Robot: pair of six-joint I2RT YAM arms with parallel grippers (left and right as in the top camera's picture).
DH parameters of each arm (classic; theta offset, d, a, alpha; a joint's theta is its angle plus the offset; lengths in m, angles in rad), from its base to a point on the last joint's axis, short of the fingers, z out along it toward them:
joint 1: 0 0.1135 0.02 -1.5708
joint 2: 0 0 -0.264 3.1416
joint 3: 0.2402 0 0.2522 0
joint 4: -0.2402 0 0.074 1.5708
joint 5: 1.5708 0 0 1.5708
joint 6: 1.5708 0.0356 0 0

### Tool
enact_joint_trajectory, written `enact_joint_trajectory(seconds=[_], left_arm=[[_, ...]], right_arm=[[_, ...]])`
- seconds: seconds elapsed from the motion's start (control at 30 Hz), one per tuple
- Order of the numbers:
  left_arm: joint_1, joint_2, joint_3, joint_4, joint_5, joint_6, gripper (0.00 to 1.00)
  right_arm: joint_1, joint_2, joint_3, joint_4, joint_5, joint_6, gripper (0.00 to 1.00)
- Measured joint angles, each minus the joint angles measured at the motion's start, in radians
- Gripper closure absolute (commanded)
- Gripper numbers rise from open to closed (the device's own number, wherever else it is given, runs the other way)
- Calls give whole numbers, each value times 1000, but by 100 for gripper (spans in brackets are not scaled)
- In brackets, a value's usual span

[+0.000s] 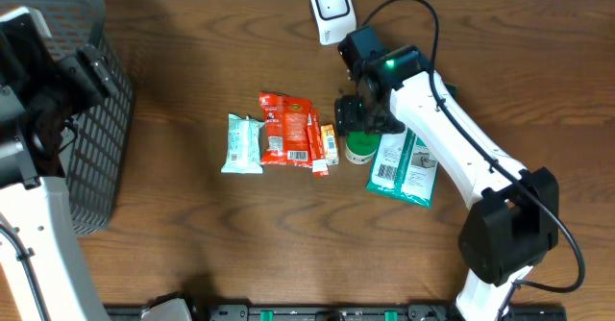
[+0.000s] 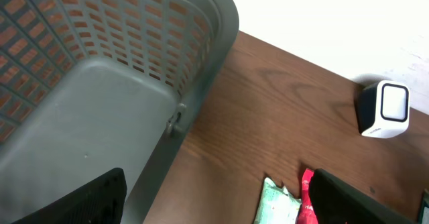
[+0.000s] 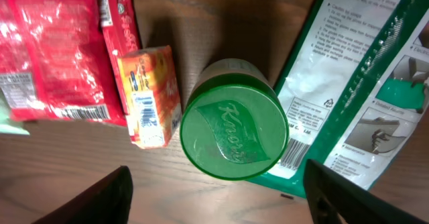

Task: Scan the item barcode
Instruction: 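Grasp the green-lidded jar with the right gripper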

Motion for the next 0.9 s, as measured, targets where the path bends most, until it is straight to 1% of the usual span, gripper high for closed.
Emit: enact_joint_trajectory(seconds=[0.17,0.43,0.53,0.77,0.83,0.9], left_arm=[[0,0,0,0,0,0,13],[0,0,0,0,0,0,13],[0,0,0,0,0,0,13],[0,0,0,-2,0,0,13],[0,0,0,-2,0,0,13],[0,0,0,-3,0,0,13]], right_arm=[[0,0,-16,19,11,113,19],[0,0,-95,90,15,181,18],[0,0,-125,118,15,196,19],[0,0,-203,181,16,231,25],[0,0,-205,183,16,234,29],[0,0,-205,189,16,238,36]])
